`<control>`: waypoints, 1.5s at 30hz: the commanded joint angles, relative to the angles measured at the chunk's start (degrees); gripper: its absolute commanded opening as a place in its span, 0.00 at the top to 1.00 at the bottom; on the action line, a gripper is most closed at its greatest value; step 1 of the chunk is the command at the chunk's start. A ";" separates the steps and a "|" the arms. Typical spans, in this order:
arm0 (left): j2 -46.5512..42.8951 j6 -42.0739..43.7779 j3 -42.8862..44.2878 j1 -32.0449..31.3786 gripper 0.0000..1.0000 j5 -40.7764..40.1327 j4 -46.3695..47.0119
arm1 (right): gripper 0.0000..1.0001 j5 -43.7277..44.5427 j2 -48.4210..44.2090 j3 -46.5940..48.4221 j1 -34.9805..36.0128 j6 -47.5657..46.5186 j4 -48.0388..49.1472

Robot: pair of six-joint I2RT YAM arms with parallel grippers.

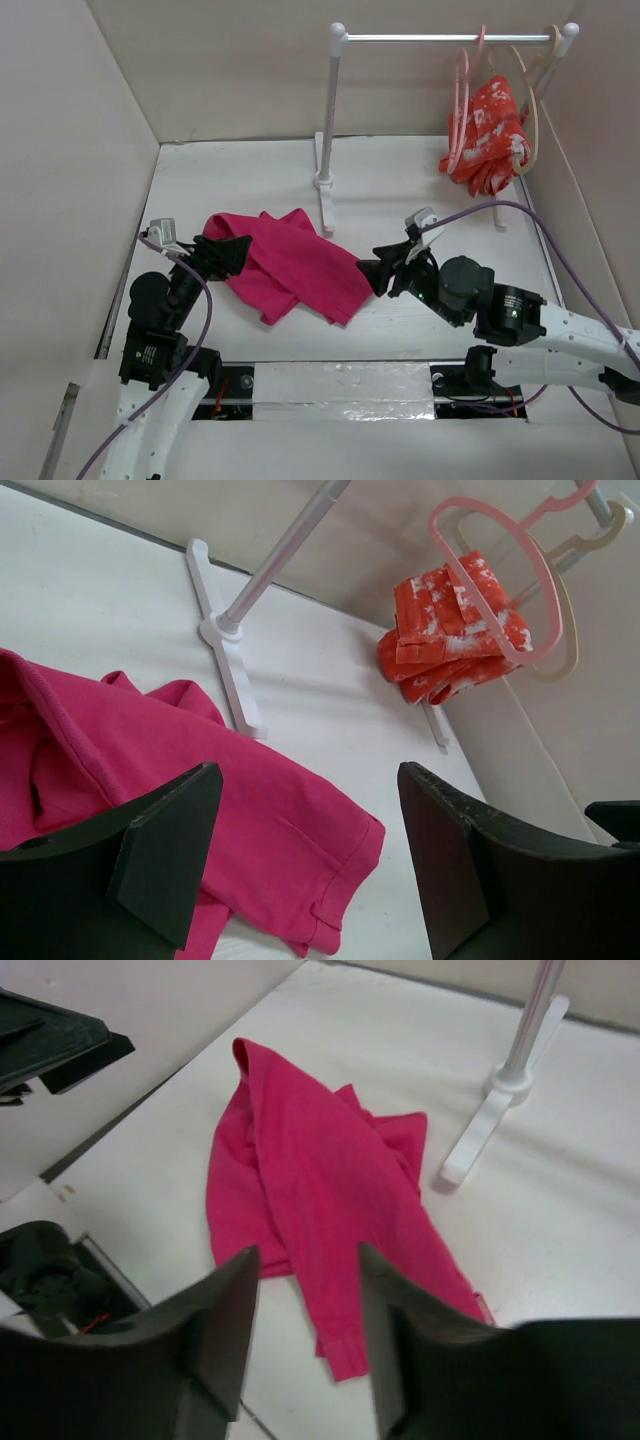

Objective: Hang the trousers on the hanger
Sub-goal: Flatten out the trousers at the center of the board.

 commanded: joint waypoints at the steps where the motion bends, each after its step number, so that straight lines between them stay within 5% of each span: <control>1: 2.23 0.21 1.34 -0.25 0.31 0.19 3.08 | 0.45 -1.20 -1.69 -1.40 0.35 1.31 -1.90; 3: 3.20 -1.02 0.73 -0.25 0.31 0.27 4.83 | 0.41 -2.78 -1.34 -2.29 0.35 2.28 -2.96; 4: 3.46 -1.20 0.82 -0.25 0.31 0.45 5.36 | 0.46 -2.70 -0.73 -2.81 0.35 2.89 -3.83; 5: 3.99 -1.38 0.82 -0.25 0.35 0.71 6.67 | 0.60 -2.44 -0.38 -4.04 0.35 3.94 -3.93; 6: 4.78 -2.07 0.56 -0.25 0.38 1.06 7.81 | 0.89 -1.91 -0.02 -4.66 0.35 4.56 -4.10; 7: 5.39 -2.52 0.29 -0.25 0.47 2.02 9.91 | 1.00 -1.91 0.50 -6.06 0.35 5.96 -4.19; 14: 17.69 -7.09 -1.82 -0.25 0.96 7.56 24.58 | 1.00 -1.64 2.78 -12.13 0.35 10.80 -1.74; 16: 22.17 -7.53 -4.44 -0.25 1.00 5.74 28.28 | 1.00 -3.30 3.93 -13.97 0.35 11.68 -0.08; 20: 30.69 -4.29 -7.96 -4.00 1.00 -5.39 27.51 | 0.98 -4.80 9.45 -16.17 -0.17 12.74 3.45; 21: 30.89 -3.93 -7.97 -6.64 1.00 -5.44 27.25 | 0.93 -4.81 9.47 -16.18 -0.17 12.92 3.71; 23: 30.98 -3.75 -8.85 -13.31 1.00 -19.63 23.93 | 0.81 -5.86 12.98 -16.09 -0.17 12.75 4.50; 24: 30.71 -3.75 -8.33 -19.00 1.00 -23.33 21.91 | 0.64 -6.73 14.21 -16.18 -0.17 12.22 5.38; 26: 28.97 -4.54 -7.09 -24.22 1.00 -33.36 15.69 | 0.51 -9.11 17.90 -15.74 -0.17 10.73 7.58; 28: 23.61 -7.34 -8.49 -30.90 0.90 -41.51 11.36 | 0.43 -9.82 20.79 -14.95 -0.17 10.63 7.67; 30: 19.83 -10.24 -9.90 -33.64 0.68 -43.93 5.29 | 0.39 -9.82 24.67 -14.94 -0.17 10.55 8.72; 36: 19.97 -21.94 -13.51 -40.59 0.43 -49.38 -4.66 | 0.39 -9.38 33.19 -13.98 -1.40 11.42 11.36; 41: 25.70 -34.48 -10.17 -45.50 0.36 -55.44 -13.95 | 0.45 -9.38 36.98 -13.19 -2.81 11.95 11.36; 45: 29.99 -44.06 -9.12 -51.30 0.36 -59.49 -19.94 | 0.65 -7.54 36.90 -14.15 -3.34 13.09 11.97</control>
